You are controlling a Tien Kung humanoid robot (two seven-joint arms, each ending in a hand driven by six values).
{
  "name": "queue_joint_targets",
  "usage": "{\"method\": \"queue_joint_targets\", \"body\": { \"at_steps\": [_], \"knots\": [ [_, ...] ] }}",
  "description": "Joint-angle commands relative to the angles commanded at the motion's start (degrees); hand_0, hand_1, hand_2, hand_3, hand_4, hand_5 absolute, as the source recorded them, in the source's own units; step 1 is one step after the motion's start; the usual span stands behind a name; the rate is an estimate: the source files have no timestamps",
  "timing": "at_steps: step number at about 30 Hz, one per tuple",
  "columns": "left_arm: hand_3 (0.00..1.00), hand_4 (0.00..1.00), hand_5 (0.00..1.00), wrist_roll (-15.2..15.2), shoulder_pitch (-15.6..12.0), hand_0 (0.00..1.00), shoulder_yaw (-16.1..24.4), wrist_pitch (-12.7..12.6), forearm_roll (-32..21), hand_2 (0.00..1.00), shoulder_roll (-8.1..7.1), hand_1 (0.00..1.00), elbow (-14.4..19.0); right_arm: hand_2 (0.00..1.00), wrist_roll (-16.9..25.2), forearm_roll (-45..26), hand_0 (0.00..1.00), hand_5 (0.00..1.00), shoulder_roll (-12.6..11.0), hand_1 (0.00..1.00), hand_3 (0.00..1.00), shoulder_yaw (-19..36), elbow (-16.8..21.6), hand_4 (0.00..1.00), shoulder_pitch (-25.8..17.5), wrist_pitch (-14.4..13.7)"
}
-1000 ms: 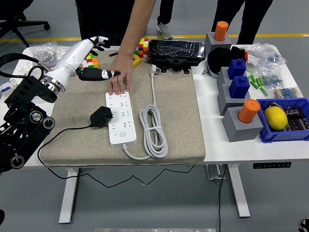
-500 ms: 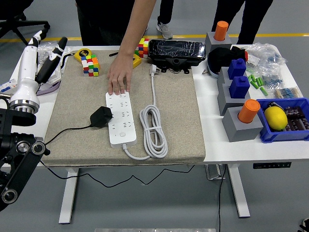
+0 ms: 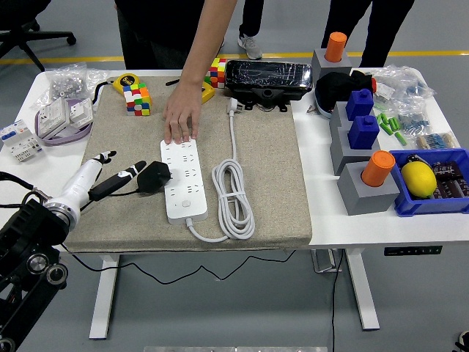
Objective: Pick up the plug,place it near the board,insert it into the board,press the button
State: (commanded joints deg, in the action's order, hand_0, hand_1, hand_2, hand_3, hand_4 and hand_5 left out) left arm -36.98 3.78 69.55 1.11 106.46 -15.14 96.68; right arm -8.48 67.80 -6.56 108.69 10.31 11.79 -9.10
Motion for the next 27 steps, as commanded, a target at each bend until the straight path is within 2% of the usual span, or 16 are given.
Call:
{"method": "queue_joint_targets", "body": {
  "at_steps": [6, 19, 27],
  "knots": [
    [0.974, 0.998, 0.998, 0.0, -1.66, 0.998, -1.94, -0.76, 0.05, 0.969, 0.07, 0.998, 1.71, 0.717, -0.08, 0.05, 0.779, 0.917, 0.1, 0.719, 0.751, 0.05, 0.0, 0.998, -0.31, 0.13],
    [0.97, 0.998, 0.998, 0.0, 0.7, 0.998, -7.55, -1.15, -1.38, 0.972, 0.23, 0.998, 1.74, 0.717, -0.11, 0.27, 0.78, 0.917, -0.25, 0.719, 0.751, 0.15, 0.0, 0.998, 0.38, -0.09],
    [0.966, 0.998, 0.998, 0.0, 1.57, 0.998, -7.88, -1.16, -1.98, 0.97, 0.49, 0.998, 0.03, 0.717, 0.0, 0.29, 0.78, 0.917, -0.2, 0.72, 0.751, 0.32, 0.0, 0.998, 0.36, 0.05]
  ]
}}
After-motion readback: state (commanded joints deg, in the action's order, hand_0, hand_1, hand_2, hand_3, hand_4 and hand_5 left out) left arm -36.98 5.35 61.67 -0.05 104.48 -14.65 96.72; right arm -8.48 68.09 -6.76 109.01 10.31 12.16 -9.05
